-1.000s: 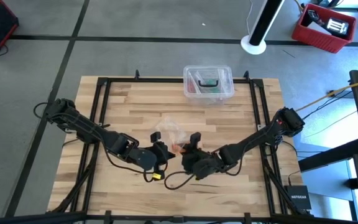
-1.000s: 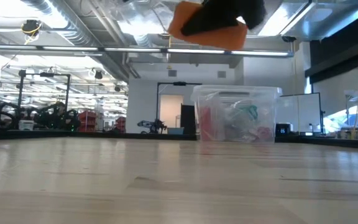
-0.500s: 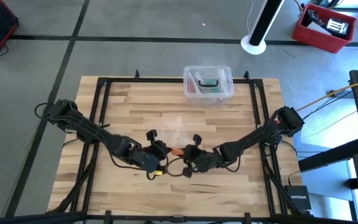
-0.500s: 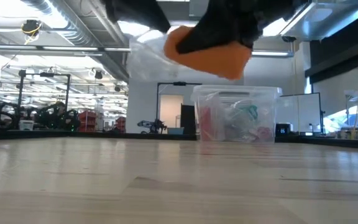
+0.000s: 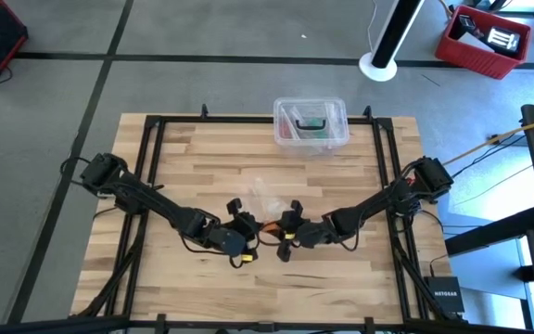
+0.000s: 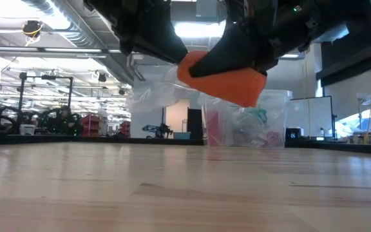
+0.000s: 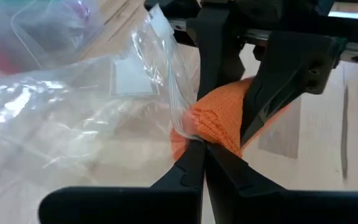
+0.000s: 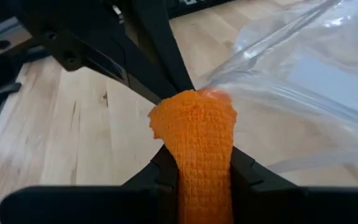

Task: Roll bandage
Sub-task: Put the orange bandage inside the zip bag

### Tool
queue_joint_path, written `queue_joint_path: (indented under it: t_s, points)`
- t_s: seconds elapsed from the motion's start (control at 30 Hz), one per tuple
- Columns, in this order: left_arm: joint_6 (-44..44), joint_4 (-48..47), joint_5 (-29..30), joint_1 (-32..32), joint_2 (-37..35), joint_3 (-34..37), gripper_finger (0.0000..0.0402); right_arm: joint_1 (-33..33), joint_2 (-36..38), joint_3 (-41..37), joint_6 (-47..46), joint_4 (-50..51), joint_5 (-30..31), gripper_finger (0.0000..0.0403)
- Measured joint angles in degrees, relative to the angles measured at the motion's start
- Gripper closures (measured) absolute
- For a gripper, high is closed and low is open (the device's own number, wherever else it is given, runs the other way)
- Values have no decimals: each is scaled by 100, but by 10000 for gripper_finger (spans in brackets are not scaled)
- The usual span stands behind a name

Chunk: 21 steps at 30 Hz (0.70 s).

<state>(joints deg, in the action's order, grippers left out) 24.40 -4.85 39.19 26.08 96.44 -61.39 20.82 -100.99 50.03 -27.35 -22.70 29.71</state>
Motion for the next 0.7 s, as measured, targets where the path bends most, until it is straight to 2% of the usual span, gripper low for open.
queue_joint_path:
  t_s: [0.27,0.43,0.57,0.7]
  points:
    - [27,-151,-89,7,-131,-11,399,0,11,32,510,65,29,336]
    - [208,-428,-140,1,-142,-42,399,-27,-5,33,520,289,40,336]
    - [218,-311,-142,33,-153,-61,399,-52,-15,25,489,455,328,336]
    - [137,-4,-158,18,-131,-57,399,-44,-15,47,508,91,321,336]
